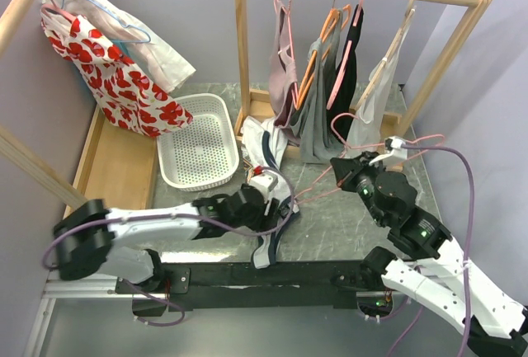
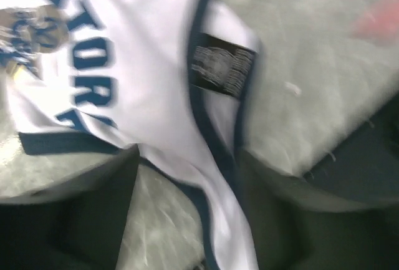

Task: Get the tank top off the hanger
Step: Remove the tank top from the hanger, then pick up the tank top from the center of the board.

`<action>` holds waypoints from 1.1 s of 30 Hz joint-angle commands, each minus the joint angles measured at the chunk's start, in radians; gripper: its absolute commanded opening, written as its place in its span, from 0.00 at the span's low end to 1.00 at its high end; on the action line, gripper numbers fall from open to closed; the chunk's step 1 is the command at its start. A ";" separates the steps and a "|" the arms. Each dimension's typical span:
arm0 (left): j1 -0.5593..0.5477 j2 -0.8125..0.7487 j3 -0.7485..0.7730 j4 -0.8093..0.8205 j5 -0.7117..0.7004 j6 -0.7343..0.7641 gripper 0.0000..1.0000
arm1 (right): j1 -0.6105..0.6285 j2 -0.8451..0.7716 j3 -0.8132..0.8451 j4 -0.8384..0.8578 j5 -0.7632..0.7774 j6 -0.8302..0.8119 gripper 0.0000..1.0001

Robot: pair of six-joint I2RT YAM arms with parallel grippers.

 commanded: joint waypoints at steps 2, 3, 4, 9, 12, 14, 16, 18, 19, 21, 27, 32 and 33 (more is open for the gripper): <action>0.011 0.176 0.157 0.069 -0.289 -0.058 0.96 | -0.004 -0.076 0.074 -0.082 0.116 -0.015 0.00; 0.038 0.202 0.207 0.071 -0.280 -0.062 0.98 | -0.004 -0.085 0.077 -0.091 0.119 -0.015 0.00; 0.052 0.228 0.234 0.062 -0.278 -0.070 0.98 | -0.004 -0.107 0.080 -0.097 0.125 -0.017 0.00; 0.095 0.325 0.341 0.085 -0.252 -0.062 0.99 | -0.004 -0.162 0.099 -0.151 0.158 -0.019 0.00; 0.131 0.389 0.390 0.039 -0.275 -0.087 0.99 | -0.004 -0.185 0.106 -0.172 0.168 -0.015 0.00; 0.161 0.424 0.407 0.016 -0.249 -0.117 0.99 | -0.004 -0.193 0.109 -0.182 0.174 -0.019 0.00; 0.177 0.447 0.413 0.007 -0.238 -0.139 0.99 | -0.004 -0.199 0.112 -0.185 0.177 -0.022 0.00; 0.184 0.458 0.424 -0.013 -0.253 -0.151 0.99 | -0.002 -0.197 0.112 -0.194 0.185 -0.020 0.00; 0.184 0.466 0.427 -0.024 -0.264 -0.156 0.99 | -0.004 -0.196 0.106 -0.194 0.185 -0.022 0.00; 0.184 0.475 0.432 -0.041 -0.283 -0.160 1.00 | -0.004 -0.190 0.094 -0.189 0.178 -0.017 0.00; 0.187 0.512 0.414 -0.043 -0.264 -0.180 0.99 | -0.004 -0.162 0.073 -0.176 0.157 0.000 0.00; 0.186 0.553 0.412 -0.072 -0.275 -0.206 0.99 | -0.004 -0.155 0.074 -0.165 0.148 -0.005 0.00; 0.186 0.560 0.413 -0.078 -0.286 -0.209 0.99 | -0.004 -0.154 0.076 -0.165 0.148 -0.006 0.00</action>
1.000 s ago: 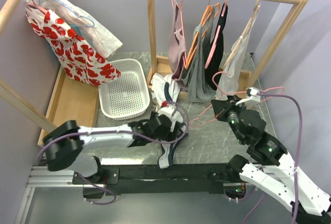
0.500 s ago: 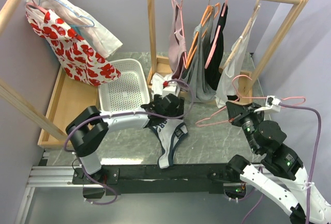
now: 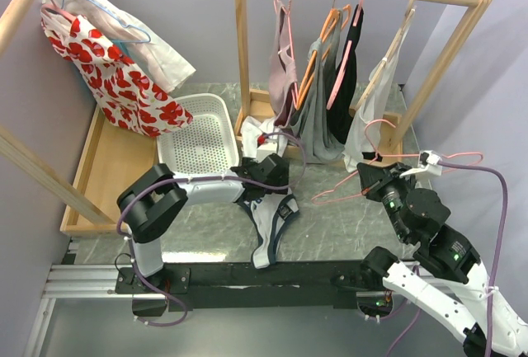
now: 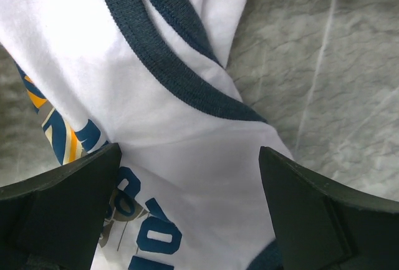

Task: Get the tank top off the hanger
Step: Pick up the tank top from the center of the board.

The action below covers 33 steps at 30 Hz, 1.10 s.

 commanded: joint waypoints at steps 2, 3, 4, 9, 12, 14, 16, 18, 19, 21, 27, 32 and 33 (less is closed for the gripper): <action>-0.003 0.042 0.021 -0.048 -0.038 -0.048 0.99 | -0.004 0.011 0.003 0.039 0.013 0.000 0.00; -0.003 0.047 0.021 -0.048 -0.038 -0.048 0.99 | -0.004 0.011 0.002 0.038 0.015 0.001 0.00; -0.001 0.059 0.021 -0.048 -0.036 -0.044 0.99 | -0.004 0.013 0.002 0.043 0.014 0.001 0.00; -0.001 0.102 0.032 -0.036 -0.015 -0.034 0.58 | -0.004 0.021 0.002 0.048 0.009 0.004 0.00; -0.001 0.136 0.024 -0.027 0.004 -0.034 0.28 | -0.004 0.025 0.003 0.049 0.010 0.003 0.01; -0.001 0.147 0.015 -0.025 0.014 -0.037 0.21 | -0.004 0.027 0.006 0.049 0.010 0.000 0.02; -0.003 0.144 -0.006 -0.016 0.023 -0.042 0.11 | -0.004 0.024 0.008 0.054 0.012 0.000 0.02; -0.004 0.118 -0.020 -0.005 0.028 -0.040 0.01 | -0.005 0.021 0.000 0.054 0.015 0.000 0.03; -0.009 0.102 -0.031 -0.007 0.030 -0.028 0.01 | -0.004 0.019 -0.001 0.055 0.012 0.001 0.03; -0.021 0.031 -0.031 -0.027 -0.001 -0.019 0.01 | -0.004 0.019 -0.006 0.057 0.012 0.003 0.03; -0.084 -0.302 0.004 -0.137 -0.159 0.045 0.01 | -0.004 0.025 -0.015 0.072 0.014 0.003 0.03; -0.081 -0.490 0.058 -0.158 -0.297 0.134 0.01 | -0.004 0.034 -0.031 0.097 0.003 0.004 0.04; -0.083 -0.523 0.073 -0.165 -0.312 0.151 0.01 | -0.004 0.036 -0.034 0.100 -0.003 0.004 0.04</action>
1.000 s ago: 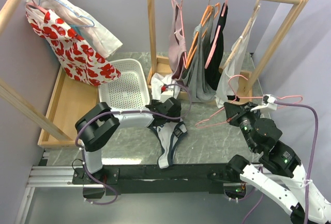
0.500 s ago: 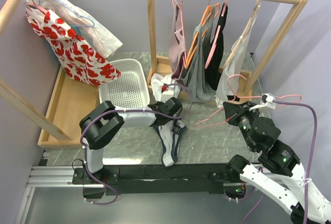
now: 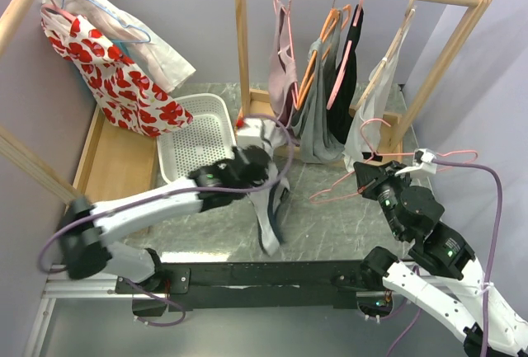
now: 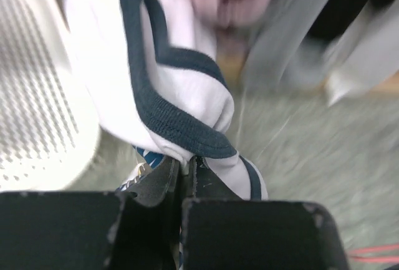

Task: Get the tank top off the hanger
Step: Pick up the tank top from the center of the board, then place the tank top in the bin.

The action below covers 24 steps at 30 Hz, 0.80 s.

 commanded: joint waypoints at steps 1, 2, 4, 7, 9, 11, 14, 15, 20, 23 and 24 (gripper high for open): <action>0.004 -0.138 0.098 -0.032 -0.146 0.112 0.01 | -0.002 0.020 -0.012 0.072 -0.001 0.003 0.04; 0.002 -0.154 0.104 -0.018 -0.166 0.129 0.01 | -0.005 0.023 -0.015 0.075 -0.003 0.003 0.04; 0.002 -0.205 0.094 0.029 -0.181 0.198 0.01 | -0.005 0.029 -0.017 0.082 -0.007 0.003 0.04; 0.007 -0.243 0.090 0.091 -0.247 0.267 0.01 | -0.004 0.033 -0.026 0.099 -0.018 0.004 0.04; 0.022 -0.253 0.096 0.109 -0.293 0.298 0.01 | -0.005 0.036 -0.031 0.105 -0.026 0.004 0.04; 0.036 -0.260 0.101 0.126 -0.319 0.319 0.01 | -0.005 0.041 -0.034 0.108 -0.030 0.006 0.04; 0.070 -0.300 0.098 0.206 -0.297 0.387 0.01 | -0.005 0.046 -0.035 0.108 -0.030 0.004 0.04; 0.088 -0.305 0.104 0.221 -0.284 0.413 0.01 | -0.005 0.046 -0.035 0.115 -0.030 0.004 0.04; 0.159 -0.308 0.144 0.252 -0.272 0.470 0.01 | -0.005 0.058 -0.035 0.121 -0.041 0.003 0.04; 0.200 -0.326 0.153 0.274 -0.269 0.512 0.01 | -0.005 0.061 -0.037 0.125 -0.044 0.003 0.04; 0.229 -0.331 0.162 0.274 -0.257 0.523 0.01 | -0.004 0.061 -0.037 0.125 -0.044 0.003 0.04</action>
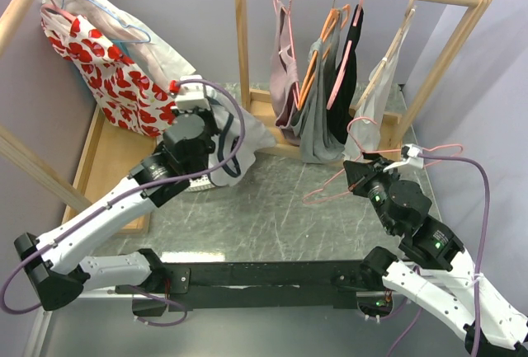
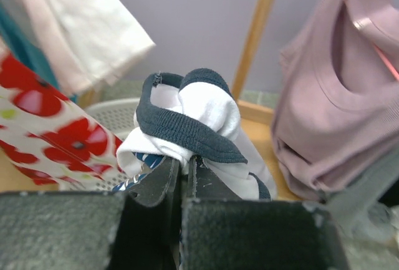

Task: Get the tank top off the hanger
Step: Place the tank top in the bin.

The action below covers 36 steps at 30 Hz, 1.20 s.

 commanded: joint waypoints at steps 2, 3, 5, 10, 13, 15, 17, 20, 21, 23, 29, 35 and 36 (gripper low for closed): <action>0.079 -0.059 0.079 0.135 0.014 0.110 0.01 | -0.004 0.003 -0.004 0.054 0.004 0.004 0.04; 0.082 -0.061 0.088 0.146 0.012 0.123 0.01 | -0.005 0.001 -0.006 0.054 0.004 0.005 0.04; 0.090 -0.061 0.095 0.169 0.012 0.140 0.01 | -0.005 -0.002 -0.009 0.057 0.005 0.005 0.05; 0.097 -0.074 0.097 0.249 -0.008 0.238 0.01 | -0.005 0.003 -0.009 0.056 0.008 0.004 0.05; 0.114 -0.084 0.079 0.292 -0.003 0.290 0.01 | -0.005 0.000 -0.016 0.056 0.008 0.004 0.05; 0.123 -0.059 0.098 0.258 -0.031 0.281 0.01 | -0.004 -0.002 -0.021 0.061 0.010 0.005 0.06; 0.126 -0.048 0.089 0.237 -0.054 0.263 0.01 | -0.005 -0.002 -0.027 0.067 0.011 0.008 0.06; 0.139 -0.103 -0.039 0.316 -0.115 0.253 0.01 | -0.005 0.004 -0.027 0.068 0.011 0.005 0.06; 0.145 -0.123 -0.064 0.339 -0.090 0.258 0.01 | -0.004 0.009 -0.021 0.064 0.014 0.002 0.06; 0.166 -0.136 -0.070 0.323 -0.130 0.250 0.01 | -0.004 0.012 -0.019 0.061 0.020 0.001 0.06; 0.224 -0.082 -0.044 0.143 -0.123 0.128 0.01 | -0.007 0.021 -0.032 0.088 0.005 0.001 0.07; 0.235 -0.030 -0.089 0.111 -0.066 0.030 0.01 | -0.007 0.023 -0.033 0.080 0.002 0.004 0.07; 0.235 -0.010 -0.086 0.061 -0.062 0.014 0.01 | -0.007 0.021 -0.035 0.080 0.004 0.004 0.07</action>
